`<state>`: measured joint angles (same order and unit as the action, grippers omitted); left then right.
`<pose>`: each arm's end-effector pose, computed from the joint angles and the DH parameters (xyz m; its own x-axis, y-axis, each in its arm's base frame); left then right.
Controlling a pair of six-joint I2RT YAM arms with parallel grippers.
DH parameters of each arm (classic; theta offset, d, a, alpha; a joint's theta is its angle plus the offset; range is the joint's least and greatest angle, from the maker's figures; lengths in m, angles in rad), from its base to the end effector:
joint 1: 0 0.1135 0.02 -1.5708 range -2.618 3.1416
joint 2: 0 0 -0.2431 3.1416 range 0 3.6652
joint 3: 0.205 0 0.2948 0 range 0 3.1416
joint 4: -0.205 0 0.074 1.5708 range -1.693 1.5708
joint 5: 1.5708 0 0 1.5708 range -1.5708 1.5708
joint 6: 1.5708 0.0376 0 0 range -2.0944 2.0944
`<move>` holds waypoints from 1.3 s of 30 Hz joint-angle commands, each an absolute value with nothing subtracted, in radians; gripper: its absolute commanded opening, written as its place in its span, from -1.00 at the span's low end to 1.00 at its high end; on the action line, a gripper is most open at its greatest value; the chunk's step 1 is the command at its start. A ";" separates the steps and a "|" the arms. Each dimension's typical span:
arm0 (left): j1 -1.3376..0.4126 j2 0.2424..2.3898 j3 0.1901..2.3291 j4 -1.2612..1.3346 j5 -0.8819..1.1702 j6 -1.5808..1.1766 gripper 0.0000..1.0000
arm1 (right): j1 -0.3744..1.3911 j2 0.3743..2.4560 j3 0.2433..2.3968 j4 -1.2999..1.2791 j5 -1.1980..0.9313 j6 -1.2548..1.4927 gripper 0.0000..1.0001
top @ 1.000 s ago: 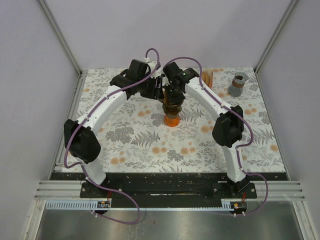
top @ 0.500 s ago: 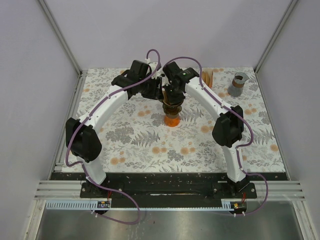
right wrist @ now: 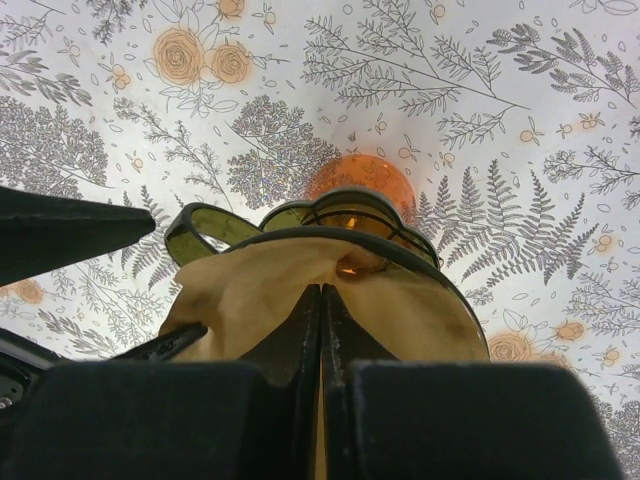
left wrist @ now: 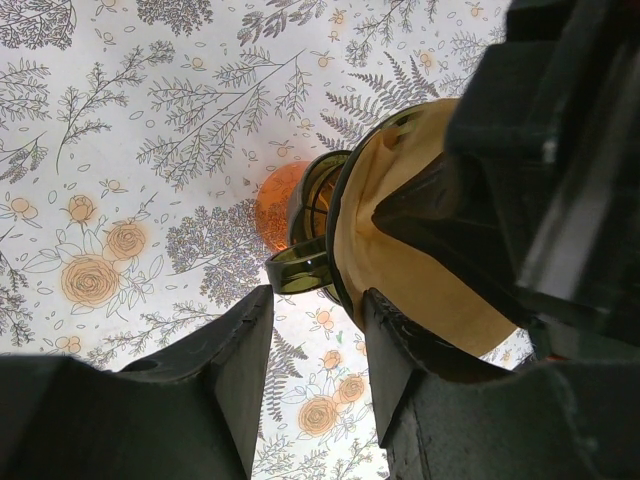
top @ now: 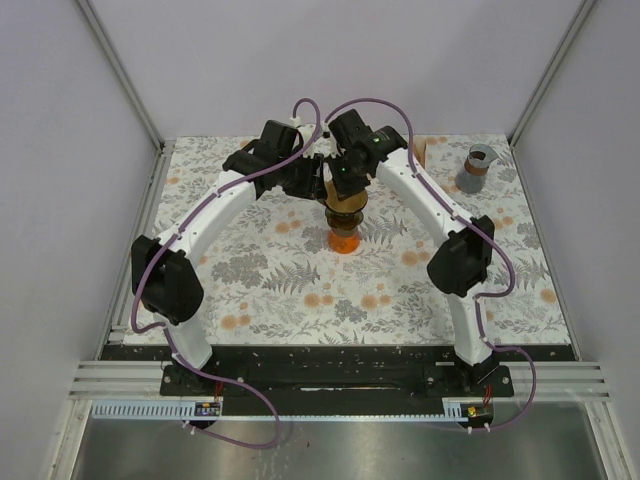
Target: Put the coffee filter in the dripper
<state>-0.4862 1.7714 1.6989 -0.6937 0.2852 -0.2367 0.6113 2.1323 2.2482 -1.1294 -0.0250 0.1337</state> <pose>0.3840 -0.2149 0.3143 -0.7431 0.1382 -0.6547 0.4664 0.8086 -0.3586 0.3993 0.2810 0.3176 -0.7667 -0.3746 -0.5213 -0.4867 0.8688 0.0915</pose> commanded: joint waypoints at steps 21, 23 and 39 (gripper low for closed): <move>-0.488 1.709 1.741 -0.663 0.282 -0.207 0.21 | 0.612 1.844 2.238 -1.089 0.104 0.107 -0.59; -0.489 1.700 1.746 -0.664 0.278 -0.201 0.26 | 0.604 1.807 2.204 -1.062 0.115 0.107 -0.42; -0.462 1.565 1.764 -0.675 0.164 -0.065 0.98 | 0.152 1.517 1.818 -0.765 0.101 0.126 0.99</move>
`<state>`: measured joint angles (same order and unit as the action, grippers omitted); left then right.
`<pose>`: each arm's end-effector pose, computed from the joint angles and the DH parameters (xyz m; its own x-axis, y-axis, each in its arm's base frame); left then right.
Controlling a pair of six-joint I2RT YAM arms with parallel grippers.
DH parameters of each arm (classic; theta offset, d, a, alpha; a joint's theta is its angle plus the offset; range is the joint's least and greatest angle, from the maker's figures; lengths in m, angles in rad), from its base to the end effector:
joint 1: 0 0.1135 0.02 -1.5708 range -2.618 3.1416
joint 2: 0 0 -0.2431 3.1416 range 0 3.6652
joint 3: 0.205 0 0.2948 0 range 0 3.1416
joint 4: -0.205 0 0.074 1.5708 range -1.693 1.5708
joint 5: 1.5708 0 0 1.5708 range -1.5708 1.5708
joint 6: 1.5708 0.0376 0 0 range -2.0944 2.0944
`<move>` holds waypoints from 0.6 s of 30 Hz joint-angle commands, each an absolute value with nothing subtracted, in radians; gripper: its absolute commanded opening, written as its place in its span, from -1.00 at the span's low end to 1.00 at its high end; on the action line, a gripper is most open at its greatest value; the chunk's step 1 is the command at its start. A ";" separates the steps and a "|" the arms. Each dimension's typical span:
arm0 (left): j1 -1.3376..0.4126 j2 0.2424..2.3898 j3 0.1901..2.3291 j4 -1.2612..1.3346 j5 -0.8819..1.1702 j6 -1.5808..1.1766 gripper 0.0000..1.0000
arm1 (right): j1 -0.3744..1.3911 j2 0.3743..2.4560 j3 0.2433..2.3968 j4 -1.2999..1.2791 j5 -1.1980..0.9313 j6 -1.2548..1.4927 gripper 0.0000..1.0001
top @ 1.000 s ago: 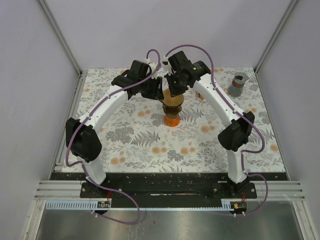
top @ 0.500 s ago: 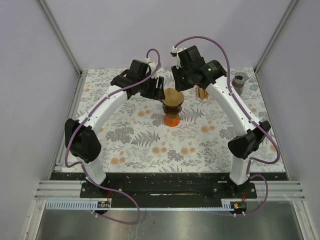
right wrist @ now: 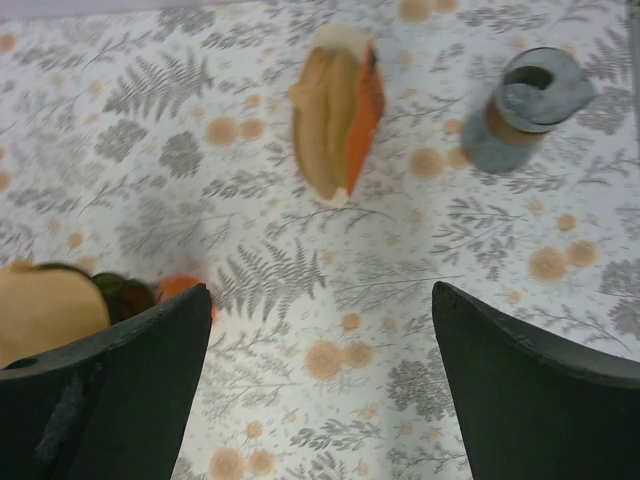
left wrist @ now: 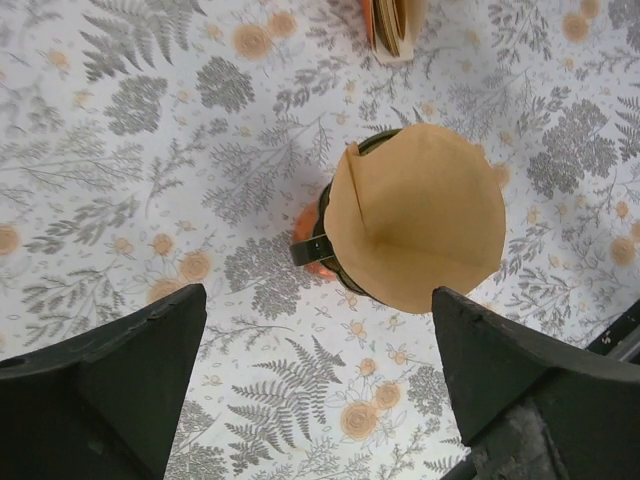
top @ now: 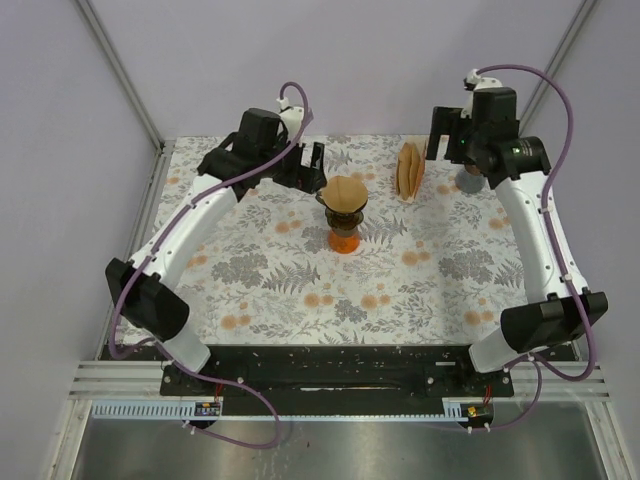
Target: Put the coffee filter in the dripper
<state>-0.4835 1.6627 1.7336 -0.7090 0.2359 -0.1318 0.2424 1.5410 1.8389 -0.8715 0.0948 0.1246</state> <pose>0.3631 -0.2006 0.3700 -0.6041 0.1729 -0.7780 0.5436 0.8033 -0.2436 0.3548 0.0841 0.4381 -0.5428 -0.0068 -0.8398 -0.0950 0.9940 0.0534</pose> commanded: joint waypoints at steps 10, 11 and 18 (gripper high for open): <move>-0.329 1.358 1.479 -0.529 0.038 0.052 0.98 | -0.173 1.548 1.655 -0.448 -0.092 0.268 0.99; -0.313 1.341 1.451 -0.514 0.032 0.058 0.98 | -0.193 1.560 1.658 -0.442 -0.098 0.279 0.99; -0.230 1.285 1.250 -0.410 -0.023 0.077 0.98 | -0.284 1.722 1.746 -0.442 -0.048 0.371 0.51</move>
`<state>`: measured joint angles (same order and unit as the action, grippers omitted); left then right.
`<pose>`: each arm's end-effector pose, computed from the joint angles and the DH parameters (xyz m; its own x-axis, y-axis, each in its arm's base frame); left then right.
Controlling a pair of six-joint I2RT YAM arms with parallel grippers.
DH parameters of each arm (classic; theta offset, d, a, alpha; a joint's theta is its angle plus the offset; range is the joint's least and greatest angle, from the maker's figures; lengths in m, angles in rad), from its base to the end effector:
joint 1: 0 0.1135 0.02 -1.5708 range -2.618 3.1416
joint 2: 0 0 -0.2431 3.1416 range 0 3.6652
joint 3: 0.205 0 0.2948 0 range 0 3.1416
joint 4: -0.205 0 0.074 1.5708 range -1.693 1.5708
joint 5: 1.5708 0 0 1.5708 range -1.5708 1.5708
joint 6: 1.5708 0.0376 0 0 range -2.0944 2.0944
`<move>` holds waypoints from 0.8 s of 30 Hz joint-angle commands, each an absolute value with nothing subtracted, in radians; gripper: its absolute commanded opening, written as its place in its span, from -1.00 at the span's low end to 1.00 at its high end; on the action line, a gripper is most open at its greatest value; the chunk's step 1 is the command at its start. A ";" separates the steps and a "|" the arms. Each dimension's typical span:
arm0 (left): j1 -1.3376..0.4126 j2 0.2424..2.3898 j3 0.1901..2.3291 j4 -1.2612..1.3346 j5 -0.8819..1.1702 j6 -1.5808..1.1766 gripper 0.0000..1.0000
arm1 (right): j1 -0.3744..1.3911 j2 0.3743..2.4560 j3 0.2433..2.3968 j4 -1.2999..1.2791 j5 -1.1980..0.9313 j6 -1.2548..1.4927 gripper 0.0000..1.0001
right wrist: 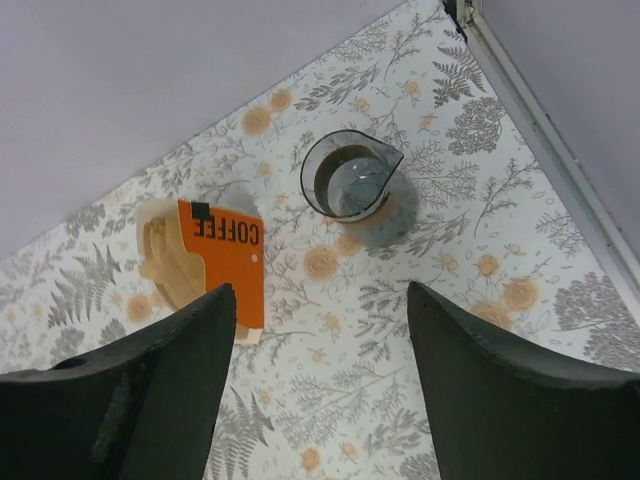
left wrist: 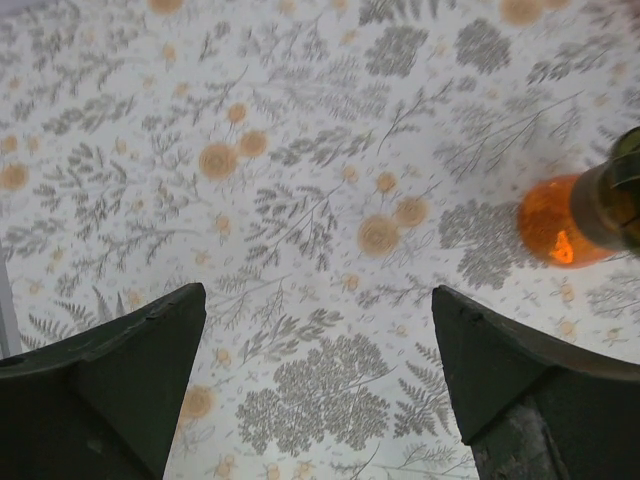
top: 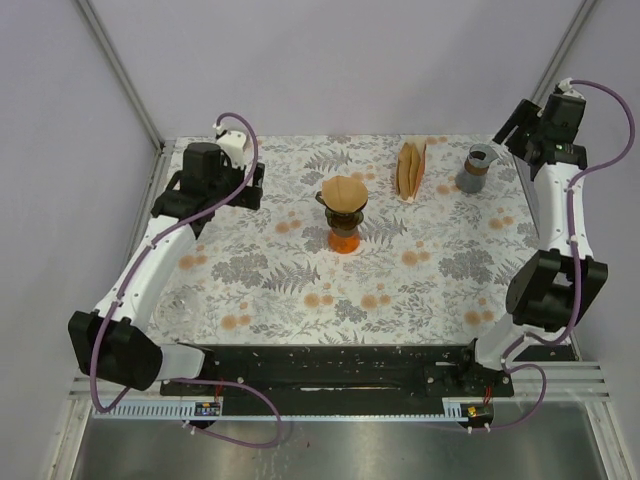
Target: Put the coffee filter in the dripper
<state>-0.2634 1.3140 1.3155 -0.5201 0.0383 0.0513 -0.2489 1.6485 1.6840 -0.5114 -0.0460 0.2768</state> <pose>0.3315 -0.0909 0.3538 -0.4629 0.1779 -0.8683 0.3165 0.9483 0.0256 0.4117 -0.1029 0.3750 -0.3707 0.3759 -0.8493 0.3200 0.9101 0.2632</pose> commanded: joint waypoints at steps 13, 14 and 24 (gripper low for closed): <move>-0.160 1.331 1.236 -0.436 0.084 0.054 0.98 | -0.313 1.982 1.831 -0.409 -0.113 0.512 0.22; -0.156 1.331 1.235 -0.436 0.092 0.051 0.98 | -0.313 2.003 1.844 -0.419 -0.114 0.514 0.22; -0.143 1.364 1.241 -0.446 0.153 0.028 0.98 | -0.313 2.160 1.976 -0.472 -0.127 0.482 0.24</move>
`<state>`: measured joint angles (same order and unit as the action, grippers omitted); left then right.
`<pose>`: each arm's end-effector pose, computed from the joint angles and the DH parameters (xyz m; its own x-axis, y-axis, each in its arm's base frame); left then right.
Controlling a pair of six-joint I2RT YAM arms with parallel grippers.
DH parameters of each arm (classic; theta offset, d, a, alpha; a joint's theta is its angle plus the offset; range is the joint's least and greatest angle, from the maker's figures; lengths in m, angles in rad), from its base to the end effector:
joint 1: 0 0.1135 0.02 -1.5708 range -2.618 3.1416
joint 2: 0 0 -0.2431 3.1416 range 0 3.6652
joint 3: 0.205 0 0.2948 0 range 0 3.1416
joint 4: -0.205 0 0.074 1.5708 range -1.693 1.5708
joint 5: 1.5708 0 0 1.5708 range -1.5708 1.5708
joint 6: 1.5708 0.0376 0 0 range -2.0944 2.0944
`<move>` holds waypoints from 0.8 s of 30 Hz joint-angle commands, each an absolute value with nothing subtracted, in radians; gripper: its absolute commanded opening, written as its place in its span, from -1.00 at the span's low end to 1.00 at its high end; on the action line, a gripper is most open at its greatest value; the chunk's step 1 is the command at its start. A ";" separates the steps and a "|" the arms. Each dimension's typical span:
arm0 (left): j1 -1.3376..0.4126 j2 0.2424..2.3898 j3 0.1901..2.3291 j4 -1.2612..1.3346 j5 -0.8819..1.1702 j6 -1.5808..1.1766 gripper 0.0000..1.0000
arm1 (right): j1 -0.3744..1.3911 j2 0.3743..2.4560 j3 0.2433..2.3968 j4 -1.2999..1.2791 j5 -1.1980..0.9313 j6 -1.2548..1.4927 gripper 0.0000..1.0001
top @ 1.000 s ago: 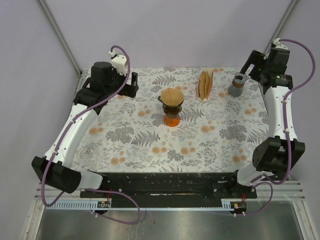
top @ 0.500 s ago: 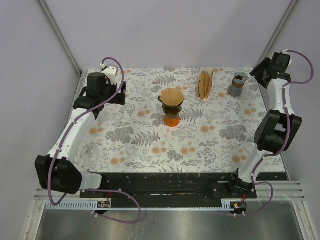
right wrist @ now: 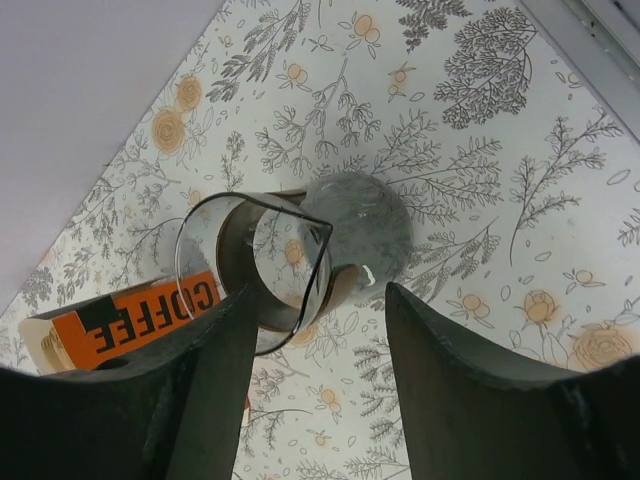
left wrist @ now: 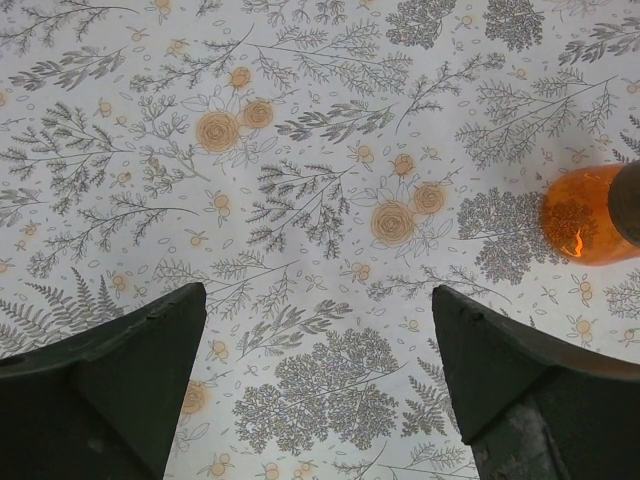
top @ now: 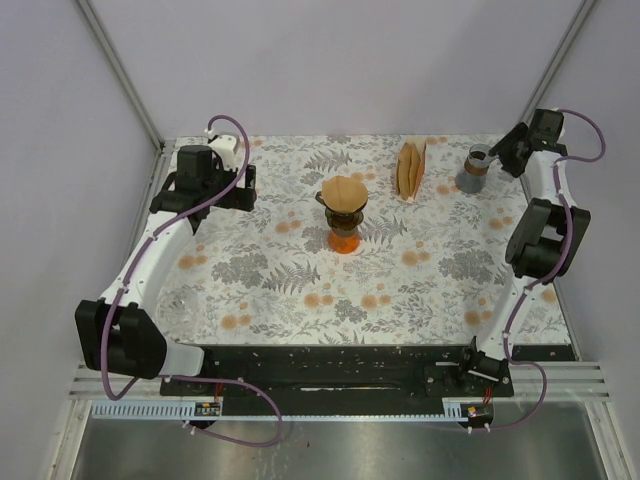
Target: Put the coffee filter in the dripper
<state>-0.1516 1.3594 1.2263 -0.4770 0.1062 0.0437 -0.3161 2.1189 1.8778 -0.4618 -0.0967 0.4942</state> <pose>0.3497 -0.0575 0.3085 -0.5555 0.1288 -0.8215 0.2606 0.9651 -0.0249 0.5013 -0.1602 0.2383 -0.4273 0.6365 -0.6421 0.5022 0.7577 0.4168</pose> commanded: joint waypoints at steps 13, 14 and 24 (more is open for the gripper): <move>-0.132 1.387 1.247 -0.456 0.172 0.020 0.98 | -0.310 2.273 2.063 -0.551 -0.170 0.459 -0.60; -0.130 1.385 1.247 -0.454 0.175 0.018 0.98 | -0.310 2.258 2.050 -0.542 -0.167 0.454 -0.71; -0.129 1.376 1.244 -0.456 0.195 0.018 0.98 | -0.308 2.005 1.850 -0.520 -0.130 0.359 -1.00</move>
